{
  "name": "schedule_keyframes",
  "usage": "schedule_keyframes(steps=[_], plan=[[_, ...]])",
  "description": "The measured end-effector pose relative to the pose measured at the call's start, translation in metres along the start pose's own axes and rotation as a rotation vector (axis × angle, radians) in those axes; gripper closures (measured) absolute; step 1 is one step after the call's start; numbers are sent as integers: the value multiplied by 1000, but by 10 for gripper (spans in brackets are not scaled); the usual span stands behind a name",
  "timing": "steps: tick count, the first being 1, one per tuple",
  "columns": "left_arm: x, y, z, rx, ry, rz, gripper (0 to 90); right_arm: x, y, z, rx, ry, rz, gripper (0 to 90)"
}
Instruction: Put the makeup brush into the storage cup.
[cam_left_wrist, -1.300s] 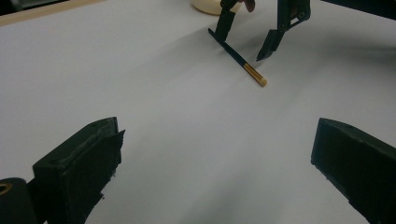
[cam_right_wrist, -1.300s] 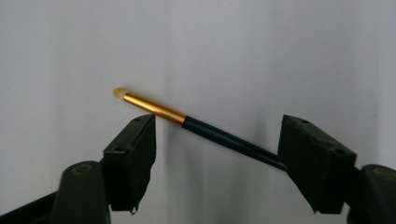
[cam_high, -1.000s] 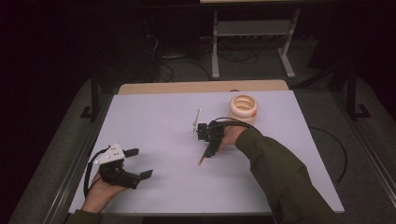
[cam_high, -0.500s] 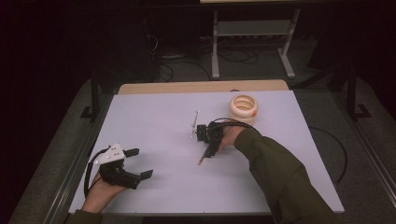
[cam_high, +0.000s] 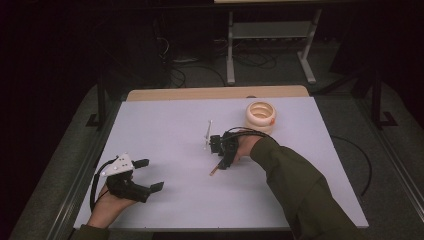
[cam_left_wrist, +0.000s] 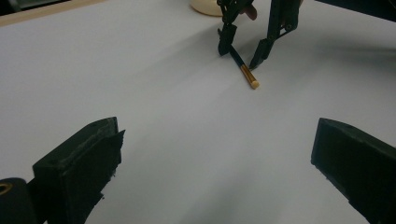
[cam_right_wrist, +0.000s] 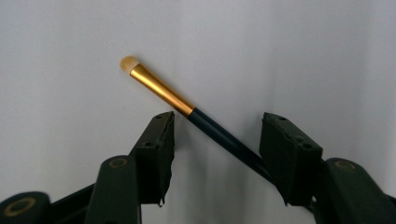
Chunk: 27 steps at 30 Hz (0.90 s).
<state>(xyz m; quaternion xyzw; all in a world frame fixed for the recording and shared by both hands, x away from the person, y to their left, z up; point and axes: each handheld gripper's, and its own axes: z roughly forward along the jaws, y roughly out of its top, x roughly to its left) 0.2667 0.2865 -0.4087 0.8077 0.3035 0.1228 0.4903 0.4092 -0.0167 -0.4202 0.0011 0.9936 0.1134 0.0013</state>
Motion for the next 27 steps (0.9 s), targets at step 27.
schedule_keyframes(steps=[27], plan=[[0, 0, 0, -2, 0, -4, 12, 3, 5, -2, 13, -16, -32, 664]])
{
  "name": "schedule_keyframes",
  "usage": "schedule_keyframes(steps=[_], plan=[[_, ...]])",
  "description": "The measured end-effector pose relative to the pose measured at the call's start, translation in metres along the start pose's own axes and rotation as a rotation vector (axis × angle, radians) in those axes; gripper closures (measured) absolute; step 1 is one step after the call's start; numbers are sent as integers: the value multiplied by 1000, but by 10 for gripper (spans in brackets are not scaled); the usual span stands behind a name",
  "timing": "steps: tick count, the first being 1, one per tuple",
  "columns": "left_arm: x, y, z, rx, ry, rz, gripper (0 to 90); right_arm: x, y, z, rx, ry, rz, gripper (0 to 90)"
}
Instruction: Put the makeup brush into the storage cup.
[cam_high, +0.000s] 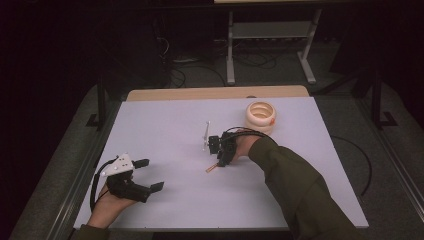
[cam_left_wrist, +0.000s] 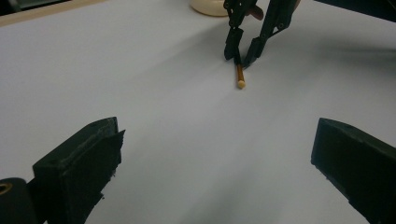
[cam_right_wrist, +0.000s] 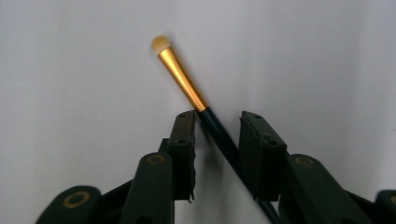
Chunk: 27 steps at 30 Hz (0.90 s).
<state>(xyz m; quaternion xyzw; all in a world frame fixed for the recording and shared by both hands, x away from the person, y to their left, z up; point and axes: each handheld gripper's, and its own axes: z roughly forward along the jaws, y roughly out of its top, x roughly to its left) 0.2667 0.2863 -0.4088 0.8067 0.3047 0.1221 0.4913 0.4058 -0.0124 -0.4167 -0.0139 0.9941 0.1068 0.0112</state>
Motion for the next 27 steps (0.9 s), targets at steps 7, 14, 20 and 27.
schedule_keyframes(steps=[7, 14, 20, 27], plan=[[0, 0, -1, 0, 2, 2, 12, 1, 2, 1, 11, 9, -5, 706], [0, 0, 0, -1, 2, 1, 12, 2, 3, 1, 21, 10, -17, 737], [0, 0, -1, -2, 3, 1, 12, 2, 4, 1, 23, 14, -25, 758], [0, 0, -1, -4, 3, -2, 12, 3, 5, 1, 32, 20, -25, 778]])
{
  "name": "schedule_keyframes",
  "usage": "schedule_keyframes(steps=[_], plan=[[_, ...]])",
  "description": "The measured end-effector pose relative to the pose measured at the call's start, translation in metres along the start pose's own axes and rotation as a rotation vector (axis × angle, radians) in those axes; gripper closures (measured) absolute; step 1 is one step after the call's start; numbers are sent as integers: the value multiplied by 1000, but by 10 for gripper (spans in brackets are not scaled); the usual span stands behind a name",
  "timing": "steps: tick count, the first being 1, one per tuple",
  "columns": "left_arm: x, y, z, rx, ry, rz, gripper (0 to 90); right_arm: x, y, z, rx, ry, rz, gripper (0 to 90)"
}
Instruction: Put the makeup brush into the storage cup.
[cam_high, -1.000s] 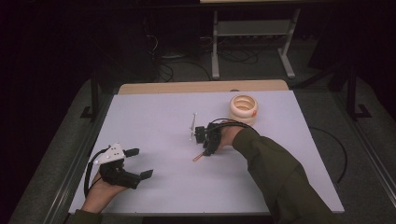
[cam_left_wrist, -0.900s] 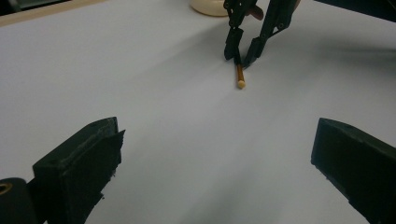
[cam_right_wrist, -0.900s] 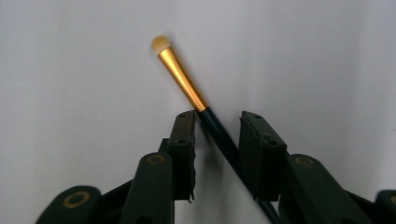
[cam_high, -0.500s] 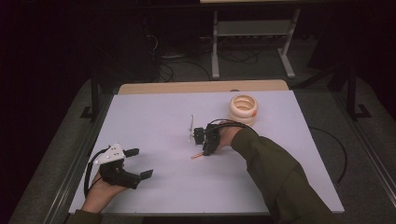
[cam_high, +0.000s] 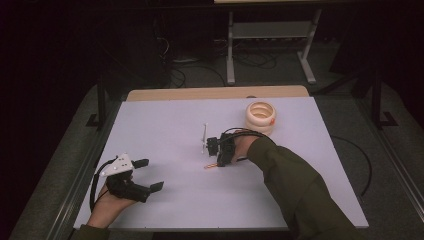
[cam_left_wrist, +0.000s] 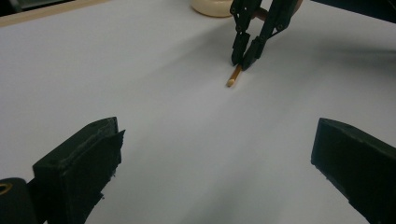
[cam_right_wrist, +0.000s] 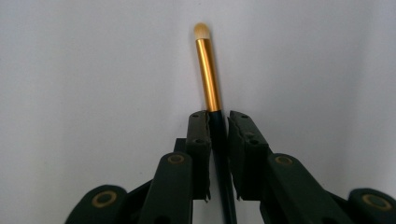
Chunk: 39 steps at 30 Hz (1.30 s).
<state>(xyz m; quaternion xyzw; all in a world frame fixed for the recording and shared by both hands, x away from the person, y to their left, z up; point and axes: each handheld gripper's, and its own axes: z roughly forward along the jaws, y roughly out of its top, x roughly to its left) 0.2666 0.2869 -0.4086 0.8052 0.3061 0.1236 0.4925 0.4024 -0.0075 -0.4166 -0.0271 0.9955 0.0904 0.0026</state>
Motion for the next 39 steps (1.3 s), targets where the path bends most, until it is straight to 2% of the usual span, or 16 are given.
schedule_keyframes(steps=[8, 9, 20, 24, 26, 29, 30, 32, 35, 39], plan=[[0, 0, 0, 1, 0, 1, 12, 1, 0, 1, 3, 11, 0, 804], [0, 0, 0, 2, 0, 2, 12, 2, 0, 1, 11, 19, 14, 808], [0, 0, 0, 0, 1, 1, 12, 4, 4, 0, 45, 0, 3, 823], [0, -1, 0, -3, 1, -2, 12, 3, 4, 0, 38, 8, 5, 829], [0, -1, -1, -3, 1, -4, 12, 2, 3, 1, 24, 10, -1, 829], [1, 0, -1, -1, 2, -4, 12, 2, 2, -2, 12, 11, 21, 828], [0, -1, -1, -5, 2, -6, 12, 0, 2, -3, 1, -2, 2, 828], [0, 0, -1, -4, 2, -4, 12, 0, 1, -5, -11, -4, 8, 828], [0, 0, -1, -6, 1, 0, 12, -2, -2, -11, -36, -18, 22, 828], [0, 0, -1, -6, 1, -1, 12, -5, -7, -18, -78, -20, 68, 829]])
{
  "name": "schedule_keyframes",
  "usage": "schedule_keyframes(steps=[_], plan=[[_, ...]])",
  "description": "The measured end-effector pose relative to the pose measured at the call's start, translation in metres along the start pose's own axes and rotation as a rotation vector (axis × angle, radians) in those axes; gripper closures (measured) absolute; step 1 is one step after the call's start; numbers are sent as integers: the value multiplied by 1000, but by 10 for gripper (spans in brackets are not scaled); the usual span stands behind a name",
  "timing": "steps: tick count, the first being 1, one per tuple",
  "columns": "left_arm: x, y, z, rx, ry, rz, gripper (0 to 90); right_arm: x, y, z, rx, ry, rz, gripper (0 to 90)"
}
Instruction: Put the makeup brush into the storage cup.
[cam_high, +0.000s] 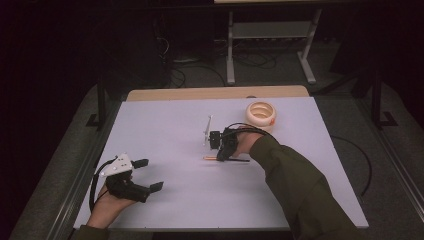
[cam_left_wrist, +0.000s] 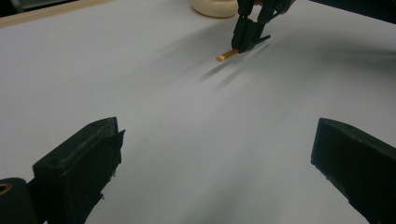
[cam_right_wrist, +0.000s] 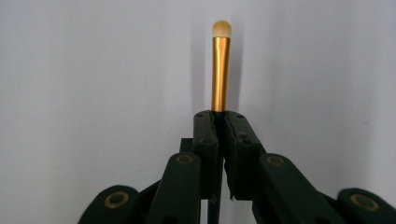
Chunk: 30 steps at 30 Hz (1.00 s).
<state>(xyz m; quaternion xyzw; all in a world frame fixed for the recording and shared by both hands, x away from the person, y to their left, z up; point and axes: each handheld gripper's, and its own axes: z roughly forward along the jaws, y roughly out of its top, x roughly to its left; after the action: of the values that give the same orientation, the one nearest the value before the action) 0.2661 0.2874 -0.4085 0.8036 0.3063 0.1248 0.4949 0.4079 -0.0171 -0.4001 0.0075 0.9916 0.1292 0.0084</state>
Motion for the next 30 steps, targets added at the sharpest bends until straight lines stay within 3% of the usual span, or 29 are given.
schedule_keyframes(steps=[7, 12, 30], plan=[[0, 0, -1, 6, 2, 0, 12, -3, -9, -10, -87, -40, 62, 828], [0, 0, 0, 9, 1, 4, 12, -4, -16, -12, -113, -71, 104, 828], [0, -1, -1, 10, 3, -2, 12, -12, -35, -32, -283, -119, 273, 831]])
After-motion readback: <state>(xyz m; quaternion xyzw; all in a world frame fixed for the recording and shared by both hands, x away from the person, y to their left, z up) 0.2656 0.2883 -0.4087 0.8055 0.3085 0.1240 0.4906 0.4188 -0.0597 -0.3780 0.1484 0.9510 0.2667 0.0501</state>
